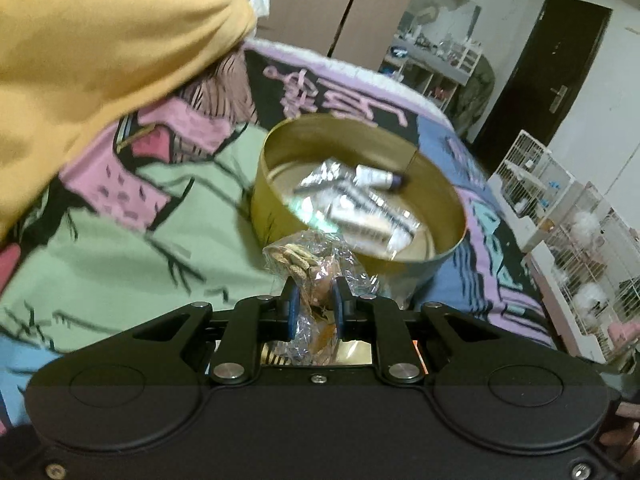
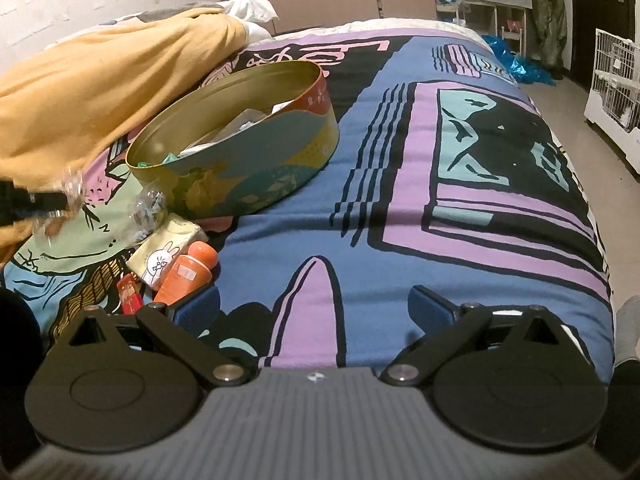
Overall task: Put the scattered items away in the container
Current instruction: 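Carry the snack bag over the tin and open the left gripper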
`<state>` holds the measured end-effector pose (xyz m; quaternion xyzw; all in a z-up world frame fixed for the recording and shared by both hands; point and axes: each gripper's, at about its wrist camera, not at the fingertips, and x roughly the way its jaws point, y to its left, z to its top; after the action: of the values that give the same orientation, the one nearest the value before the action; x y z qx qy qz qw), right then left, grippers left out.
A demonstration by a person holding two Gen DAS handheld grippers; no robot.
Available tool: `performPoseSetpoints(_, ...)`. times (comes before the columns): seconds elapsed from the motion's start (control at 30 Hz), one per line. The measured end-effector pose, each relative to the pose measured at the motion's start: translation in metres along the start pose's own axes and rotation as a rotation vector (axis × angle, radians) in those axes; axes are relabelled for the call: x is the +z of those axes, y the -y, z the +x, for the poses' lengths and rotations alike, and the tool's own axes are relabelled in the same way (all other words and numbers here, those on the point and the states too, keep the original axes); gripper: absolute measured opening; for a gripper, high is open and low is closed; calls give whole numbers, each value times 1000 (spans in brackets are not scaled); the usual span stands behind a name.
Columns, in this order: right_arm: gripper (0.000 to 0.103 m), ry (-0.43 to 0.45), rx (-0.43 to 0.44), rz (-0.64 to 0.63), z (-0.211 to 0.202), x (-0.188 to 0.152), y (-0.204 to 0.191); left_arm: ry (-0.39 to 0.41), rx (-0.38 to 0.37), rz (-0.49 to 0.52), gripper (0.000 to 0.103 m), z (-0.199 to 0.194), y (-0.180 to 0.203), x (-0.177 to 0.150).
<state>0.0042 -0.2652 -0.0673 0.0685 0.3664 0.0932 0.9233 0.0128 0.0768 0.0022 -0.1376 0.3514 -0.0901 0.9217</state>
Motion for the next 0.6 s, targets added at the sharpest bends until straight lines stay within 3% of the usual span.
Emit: performPoseSetpoints(0.6, 103, 14, 53, 29, -1, 1, 3, 69, -23, 156, 16, 1, 67, 67)
